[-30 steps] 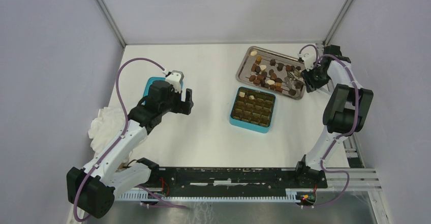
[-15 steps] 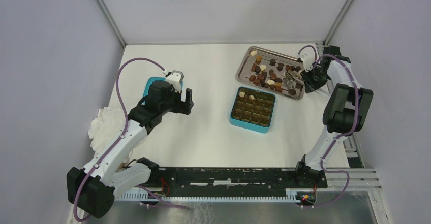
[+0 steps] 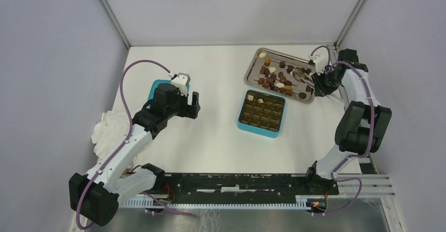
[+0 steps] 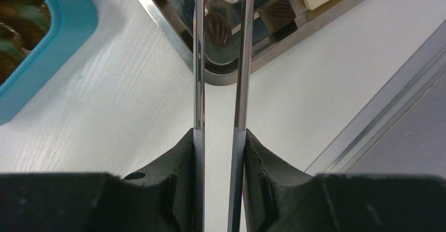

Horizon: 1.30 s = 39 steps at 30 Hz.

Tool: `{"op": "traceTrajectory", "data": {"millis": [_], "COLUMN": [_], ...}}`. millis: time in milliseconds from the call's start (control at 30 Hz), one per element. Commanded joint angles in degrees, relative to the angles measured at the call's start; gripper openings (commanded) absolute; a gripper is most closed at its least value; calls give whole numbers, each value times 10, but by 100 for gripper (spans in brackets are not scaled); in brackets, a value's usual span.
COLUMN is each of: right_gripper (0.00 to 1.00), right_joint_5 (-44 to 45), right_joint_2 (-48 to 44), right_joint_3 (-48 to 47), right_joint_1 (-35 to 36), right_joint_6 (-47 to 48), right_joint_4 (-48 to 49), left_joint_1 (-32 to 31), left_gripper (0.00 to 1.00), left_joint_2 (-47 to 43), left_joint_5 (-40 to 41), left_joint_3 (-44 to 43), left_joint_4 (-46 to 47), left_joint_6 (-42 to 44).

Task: Pack the chocolate
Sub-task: Pick up the fake chocolate from the plate, then place the fake chocolate in the packing box.

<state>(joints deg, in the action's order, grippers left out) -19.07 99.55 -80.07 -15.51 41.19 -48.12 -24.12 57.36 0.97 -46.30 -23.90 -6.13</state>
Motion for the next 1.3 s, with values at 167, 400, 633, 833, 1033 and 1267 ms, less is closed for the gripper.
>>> {"op": "traceTrajectory", "data": {"millis": [167, 400, 633, 833, 1033, 1267], "right_gripper": [0, 0, 1, 2, 5, 14], "right_joint_5": [-130, -193, -185, -163, -138, -110], "right_joint_2": [-134, -194, -214, -217, -219, -226], "right_joint_3": [74, 140, 177, 193, 205, 209], "right_joint_1": [-2, 2, 18, 44, 67, 75], "right_joint_6": [35, 96, 111, 108, 103, 101], "right_joint_4": [-3, -45, -48, -41, -31, -25], "left_joint_1": [3, 3, 2, 2, 3, 3], "left_gripper": [96, 96, 96, 96, 95, 96], "left_joint_2": [-10, -9, -9, -10, -10, -11], "left_joint_5": [-7, -7, -7, -6, -7, -7], "left_joint_3": [-2, -2, -1, 0, -1, 0], "left_joint_4": [13, 13, 13, 13, 13, 13], "left_joint_6": [32, 32, 31, 31, 31, 31]}}
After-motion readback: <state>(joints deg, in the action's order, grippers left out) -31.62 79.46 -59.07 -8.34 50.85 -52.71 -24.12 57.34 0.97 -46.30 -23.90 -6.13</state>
